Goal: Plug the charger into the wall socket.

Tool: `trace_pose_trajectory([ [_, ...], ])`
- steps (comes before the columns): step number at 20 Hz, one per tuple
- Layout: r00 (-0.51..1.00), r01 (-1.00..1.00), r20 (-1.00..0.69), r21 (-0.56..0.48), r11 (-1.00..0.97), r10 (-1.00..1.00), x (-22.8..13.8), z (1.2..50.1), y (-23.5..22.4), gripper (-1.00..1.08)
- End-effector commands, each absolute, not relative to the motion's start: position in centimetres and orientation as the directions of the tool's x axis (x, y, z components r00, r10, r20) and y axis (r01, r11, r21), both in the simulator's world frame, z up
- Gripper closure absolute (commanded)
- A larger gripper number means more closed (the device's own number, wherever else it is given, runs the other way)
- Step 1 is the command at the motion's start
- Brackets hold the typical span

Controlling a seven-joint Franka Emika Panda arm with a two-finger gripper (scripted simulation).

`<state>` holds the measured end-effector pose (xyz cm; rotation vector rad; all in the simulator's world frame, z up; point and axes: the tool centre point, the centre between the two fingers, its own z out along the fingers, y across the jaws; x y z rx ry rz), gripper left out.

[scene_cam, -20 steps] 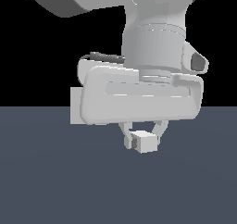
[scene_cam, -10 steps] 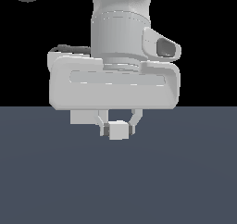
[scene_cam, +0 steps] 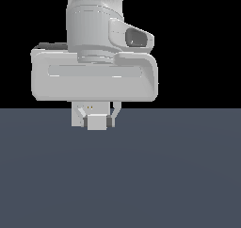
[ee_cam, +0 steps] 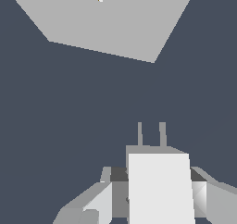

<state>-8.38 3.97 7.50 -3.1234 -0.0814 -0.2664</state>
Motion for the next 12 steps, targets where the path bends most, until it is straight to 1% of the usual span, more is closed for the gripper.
trace_pose_trajectory([
  [1,0.985,0.016,0.17,-0.001,-1.0,0.015,-8.0,7.9,4.9,1.08],
  [12,0.979,-0.12,0.168,0.0,-0.993,-0.118,-6.2,9.4,8.2,1.08],
])
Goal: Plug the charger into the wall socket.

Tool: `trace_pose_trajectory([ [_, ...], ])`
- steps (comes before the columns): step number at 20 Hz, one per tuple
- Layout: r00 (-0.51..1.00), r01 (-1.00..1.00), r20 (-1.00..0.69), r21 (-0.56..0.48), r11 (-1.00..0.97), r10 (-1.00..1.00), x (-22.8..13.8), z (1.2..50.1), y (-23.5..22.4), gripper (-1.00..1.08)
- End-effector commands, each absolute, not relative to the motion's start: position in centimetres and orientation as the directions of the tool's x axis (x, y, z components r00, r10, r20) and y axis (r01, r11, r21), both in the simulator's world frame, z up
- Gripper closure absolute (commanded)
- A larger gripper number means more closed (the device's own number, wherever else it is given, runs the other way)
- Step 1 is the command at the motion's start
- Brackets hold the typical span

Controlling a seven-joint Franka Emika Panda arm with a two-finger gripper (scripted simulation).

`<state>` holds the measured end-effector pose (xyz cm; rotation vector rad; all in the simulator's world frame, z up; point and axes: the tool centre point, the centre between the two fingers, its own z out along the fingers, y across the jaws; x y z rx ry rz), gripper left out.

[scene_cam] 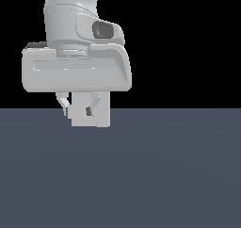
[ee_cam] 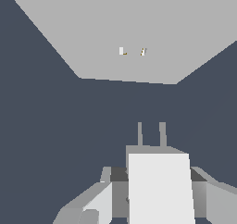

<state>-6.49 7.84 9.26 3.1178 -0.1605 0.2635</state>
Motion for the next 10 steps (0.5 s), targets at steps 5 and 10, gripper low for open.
trace_pose_trajectory([
  [5,0.974,-0.157,0.167,0.0,-0.988,-0.155,-5.7,9.8,9.0,1.08],
  [10,0.971,-0.175,0.166,0.0,-0.985,-0.173,-5.3,10.0,9.4,1.08],
])
